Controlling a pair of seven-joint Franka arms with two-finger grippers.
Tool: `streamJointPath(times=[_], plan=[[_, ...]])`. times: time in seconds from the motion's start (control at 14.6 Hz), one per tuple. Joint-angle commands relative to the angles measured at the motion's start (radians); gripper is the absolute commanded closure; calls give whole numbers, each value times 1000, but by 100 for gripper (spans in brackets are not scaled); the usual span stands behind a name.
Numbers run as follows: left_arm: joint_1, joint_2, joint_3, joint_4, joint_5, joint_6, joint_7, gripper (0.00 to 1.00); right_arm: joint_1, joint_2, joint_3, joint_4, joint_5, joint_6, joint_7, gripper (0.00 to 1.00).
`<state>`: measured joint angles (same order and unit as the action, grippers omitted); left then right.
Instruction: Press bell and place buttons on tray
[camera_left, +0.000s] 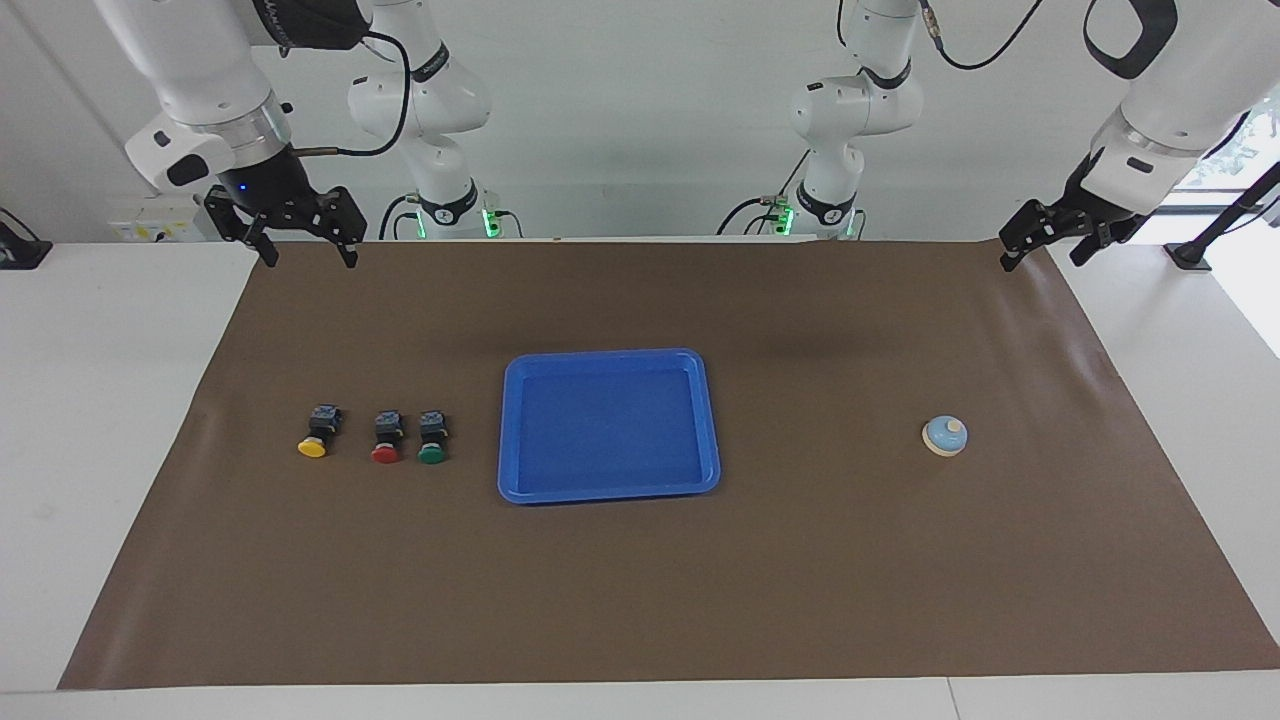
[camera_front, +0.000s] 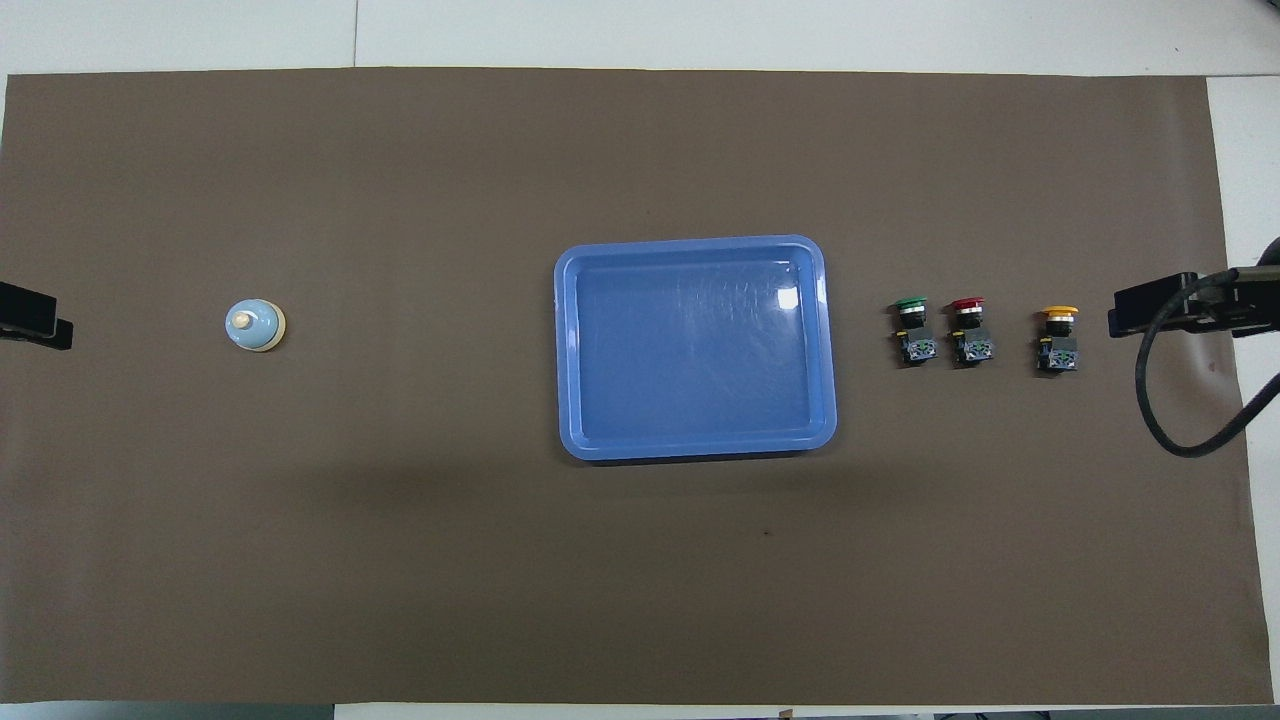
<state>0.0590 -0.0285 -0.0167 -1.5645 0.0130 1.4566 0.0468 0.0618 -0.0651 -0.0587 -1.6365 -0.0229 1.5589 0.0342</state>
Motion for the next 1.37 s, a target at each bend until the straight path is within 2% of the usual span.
streamJointPath(times=[0.0, 0.34, 0.55, 0.89, 1.16, 1.3], plan=[[12, -16, 1, -14, -15, -16, 13, 0, -11, 5, 5, 12, 8, -19, -27, 0], [1, -2, -2, -2, -16, 4, 7, 0, -13, 5, 5, 12, 8, -19, -27, 0], [-7, 41, -9, 52, -15, -31, 4, 0, -13, 5, 5, 12, 8, -19, -27, 0], [-67, 59, -6, 46, -18, -21, -53, 0, -13, 5, 5, 12, 8, -19, -27, 0], [-70, 64, -3, 15, -19, -22, -58, 0, -11, 5, 5, 12, 8, -19, -27, 0], [-73, 35, -5, -50, -19, 16, -65, 0, -11, 5, 5, 12, 8, -20, -28, 0]])
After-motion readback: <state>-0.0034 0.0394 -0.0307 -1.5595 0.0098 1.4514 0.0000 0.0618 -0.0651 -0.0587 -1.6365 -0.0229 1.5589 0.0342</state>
